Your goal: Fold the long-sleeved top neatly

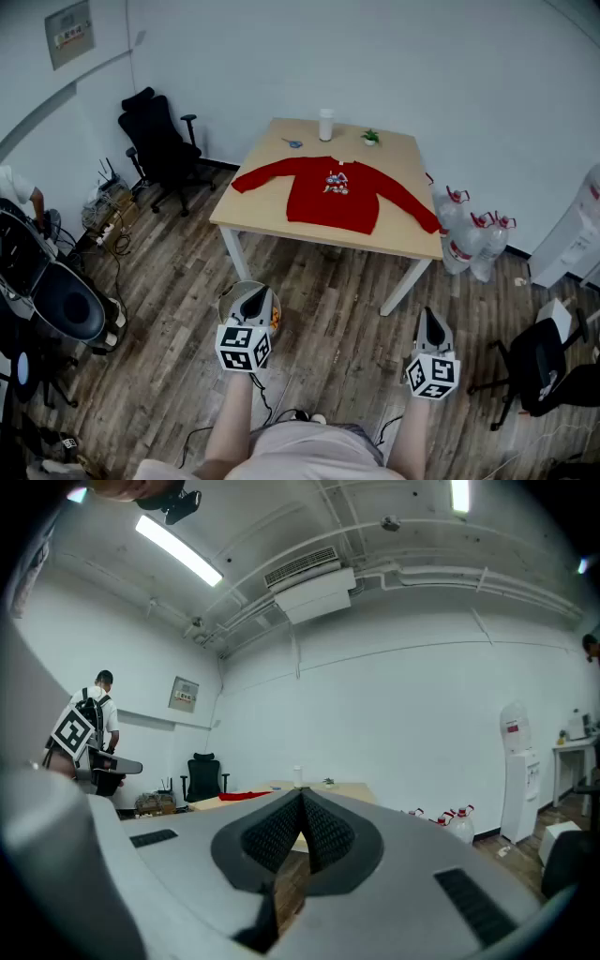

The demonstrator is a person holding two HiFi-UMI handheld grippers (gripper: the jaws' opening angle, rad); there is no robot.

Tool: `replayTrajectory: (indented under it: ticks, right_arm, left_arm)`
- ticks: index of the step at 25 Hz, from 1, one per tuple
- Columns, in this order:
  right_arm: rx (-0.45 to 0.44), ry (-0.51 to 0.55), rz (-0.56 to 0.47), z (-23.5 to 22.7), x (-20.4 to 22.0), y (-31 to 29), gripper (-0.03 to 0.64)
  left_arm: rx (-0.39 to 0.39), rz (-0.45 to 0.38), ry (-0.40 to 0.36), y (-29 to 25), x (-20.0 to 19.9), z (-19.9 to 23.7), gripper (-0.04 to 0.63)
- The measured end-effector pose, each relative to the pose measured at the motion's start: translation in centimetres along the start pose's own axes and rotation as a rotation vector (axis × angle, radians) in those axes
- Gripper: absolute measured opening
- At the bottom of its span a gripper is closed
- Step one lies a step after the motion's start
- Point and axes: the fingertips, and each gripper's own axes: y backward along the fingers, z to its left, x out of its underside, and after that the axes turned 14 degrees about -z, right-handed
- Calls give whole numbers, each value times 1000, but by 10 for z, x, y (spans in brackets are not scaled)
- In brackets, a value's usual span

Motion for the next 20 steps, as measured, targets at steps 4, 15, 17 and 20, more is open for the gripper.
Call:
replayTrajectory:
  ticks: [4, 15, 17, 20]
  right_arm:
    - [-5, 2, 4, 0, 1, 0, 6]
    - [-8, 1, 8, -4, 0, 1, 6]
    - [-8, 0, 9, -3, 0, 0, 6]
    - [-9, 2, 10, -3, -2, 0, 6]
  left_arm:
    - [-1, 2, 0, 0, 1, -1, 3]
    - [4, 5, -2, -1, 1, -7, 3]
    - [4, 7, -1, -2, 1, -7, 3]
    - [5, 8, 1, -2, 1, -8, 3]
